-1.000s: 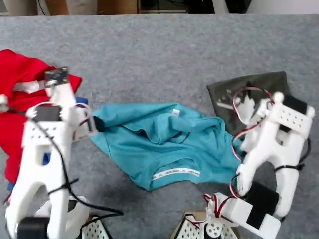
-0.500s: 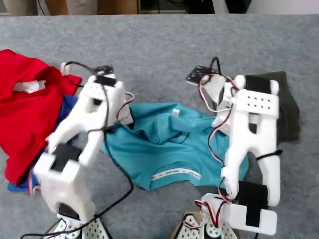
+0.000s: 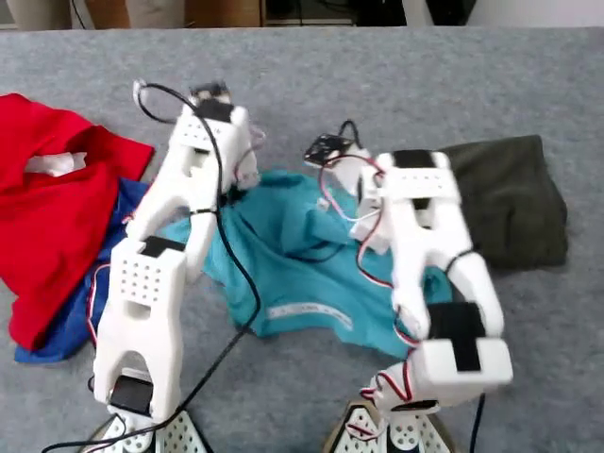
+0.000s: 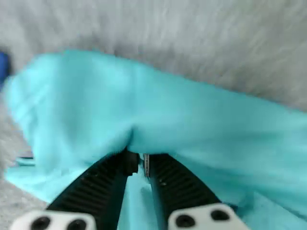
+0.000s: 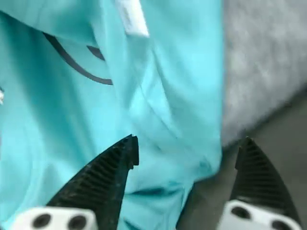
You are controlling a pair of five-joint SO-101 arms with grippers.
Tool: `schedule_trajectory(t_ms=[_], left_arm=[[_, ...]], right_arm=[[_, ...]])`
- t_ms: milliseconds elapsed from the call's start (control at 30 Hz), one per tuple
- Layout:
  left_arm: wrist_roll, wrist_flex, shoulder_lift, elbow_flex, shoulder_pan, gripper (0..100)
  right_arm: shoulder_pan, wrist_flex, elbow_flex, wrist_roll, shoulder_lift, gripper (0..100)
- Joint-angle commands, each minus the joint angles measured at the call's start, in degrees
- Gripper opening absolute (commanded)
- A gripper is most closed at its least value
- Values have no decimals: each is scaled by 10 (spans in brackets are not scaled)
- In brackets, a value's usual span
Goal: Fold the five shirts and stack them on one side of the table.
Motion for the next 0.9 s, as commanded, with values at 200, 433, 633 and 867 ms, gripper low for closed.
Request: schedule_trajectory(t_ms=[200, 433, 633, 867], left_arm=[[3, 99, 22, -193, -58, 19], [-42, 99, 29, -136, -88, 20], [-103, 99, 28, -70, -84, 21], [-97, 100, 22, -40, -84, 129]], right_arm=[[-28, -50, -193, -135, 182, 27], [-29, 120, -415, -155, 252, 2], [-29, 231, -570, -150, 253, 2], [-32, 307, -675, -147, 258, 2]])
